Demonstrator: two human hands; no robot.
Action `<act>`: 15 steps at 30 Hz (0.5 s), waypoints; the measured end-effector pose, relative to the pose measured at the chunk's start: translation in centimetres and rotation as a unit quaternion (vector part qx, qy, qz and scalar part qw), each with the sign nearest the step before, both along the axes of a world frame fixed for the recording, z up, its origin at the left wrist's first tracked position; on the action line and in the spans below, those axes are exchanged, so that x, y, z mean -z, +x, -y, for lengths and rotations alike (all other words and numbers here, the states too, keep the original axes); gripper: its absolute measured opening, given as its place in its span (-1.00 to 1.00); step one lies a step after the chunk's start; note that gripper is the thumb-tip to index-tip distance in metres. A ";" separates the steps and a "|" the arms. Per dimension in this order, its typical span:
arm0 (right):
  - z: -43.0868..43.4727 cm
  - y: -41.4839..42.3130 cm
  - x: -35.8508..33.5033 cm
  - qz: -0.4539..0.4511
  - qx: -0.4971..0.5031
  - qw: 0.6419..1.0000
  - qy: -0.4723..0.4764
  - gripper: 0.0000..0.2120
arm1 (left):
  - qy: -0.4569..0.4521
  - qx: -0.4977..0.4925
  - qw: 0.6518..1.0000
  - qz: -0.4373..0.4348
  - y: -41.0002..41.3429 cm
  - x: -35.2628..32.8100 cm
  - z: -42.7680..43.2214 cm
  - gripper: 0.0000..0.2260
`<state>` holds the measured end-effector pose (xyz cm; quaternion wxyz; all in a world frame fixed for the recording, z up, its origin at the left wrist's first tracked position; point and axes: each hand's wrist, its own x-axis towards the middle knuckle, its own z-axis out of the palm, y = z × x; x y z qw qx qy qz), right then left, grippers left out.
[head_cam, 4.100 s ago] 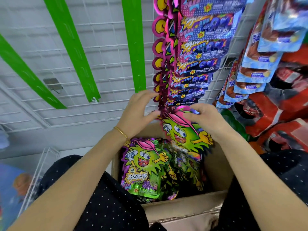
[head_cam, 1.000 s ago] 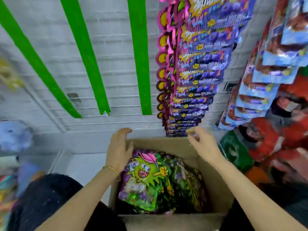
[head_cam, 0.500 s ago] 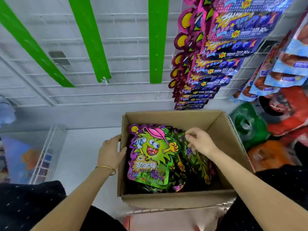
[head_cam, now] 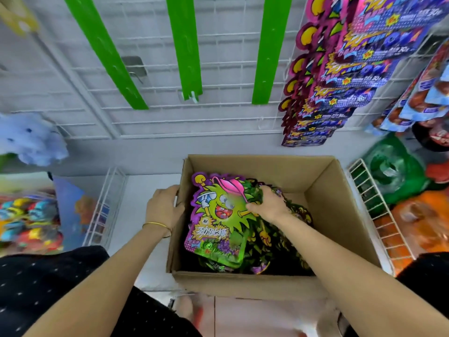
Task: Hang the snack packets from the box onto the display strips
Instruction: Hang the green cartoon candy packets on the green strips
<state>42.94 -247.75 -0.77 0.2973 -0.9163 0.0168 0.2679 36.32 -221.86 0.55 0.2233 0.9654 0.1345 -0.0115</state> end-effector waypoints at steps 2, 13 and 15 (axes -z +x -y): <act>-1.5 -0.6 0.1 -0.011 0.006 1.000 0.021 -0.24 | -0.004 -0.017 1.000 -0.008 -1.1 -0.1 -1.4 -0.72; -2.2 -0.4 -4.1 -0.081 0.071 0.944 0.312 -0.86 | -0.032 -0.027 0.999 -0.004 -0.3 -4.5 -0.8 -0.43; -1.1 0.7 -6.4 -0.066 0.038 0.940 0.332 -0.88 | -0.083 0.052 0.994 0.054 1.8 -7.3 1.2 -0.30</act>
